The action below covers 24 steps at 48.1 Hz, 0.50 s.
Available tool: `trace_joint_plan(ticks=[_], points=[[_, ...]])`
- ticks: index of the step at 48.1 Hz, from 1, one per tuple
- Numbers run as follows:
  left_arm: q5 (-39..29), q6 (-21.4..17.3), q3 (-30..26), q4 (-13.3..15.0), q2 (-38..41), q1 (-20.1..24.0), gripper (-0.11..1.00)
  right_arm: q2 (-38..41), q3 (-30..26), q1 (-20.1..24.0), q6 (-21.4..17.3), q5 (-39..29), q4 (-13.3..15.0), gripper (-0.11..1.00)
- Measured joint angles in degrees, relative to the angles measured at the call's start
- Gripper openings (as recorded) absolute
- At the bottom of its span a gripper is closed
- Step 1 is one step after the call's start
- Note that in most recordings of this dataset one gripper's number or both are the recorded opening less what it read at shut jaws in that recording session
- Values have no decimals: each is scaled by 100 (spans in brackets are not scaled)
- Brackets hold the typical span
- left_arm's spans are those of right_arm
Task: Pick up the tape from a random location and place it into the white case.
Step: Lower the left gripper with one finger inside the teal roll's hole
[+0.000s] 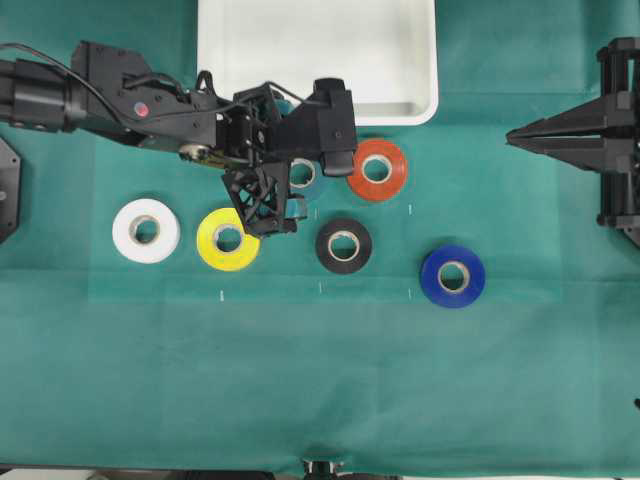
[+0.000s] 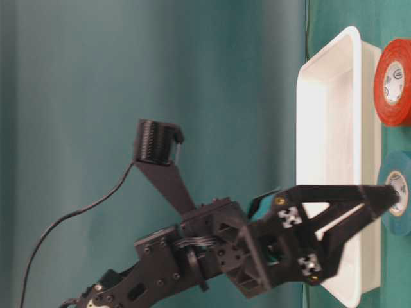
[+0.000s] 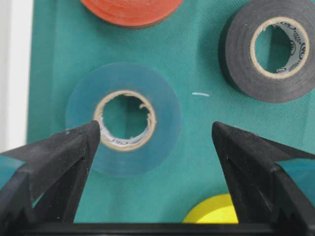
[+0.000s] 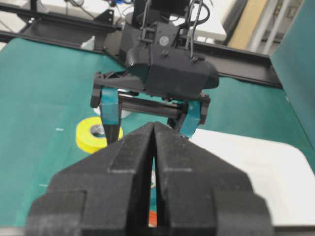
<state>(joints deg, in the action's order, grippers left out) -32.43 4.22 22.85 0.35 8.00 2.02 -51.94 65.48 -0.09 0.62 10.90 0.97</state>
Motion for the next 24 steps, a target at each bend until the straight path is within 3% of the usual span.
trace_joint_plan(ticks=[24], points=[[272,44,0,9,492,-44,100,35,0,0,0,-18,9,0]])
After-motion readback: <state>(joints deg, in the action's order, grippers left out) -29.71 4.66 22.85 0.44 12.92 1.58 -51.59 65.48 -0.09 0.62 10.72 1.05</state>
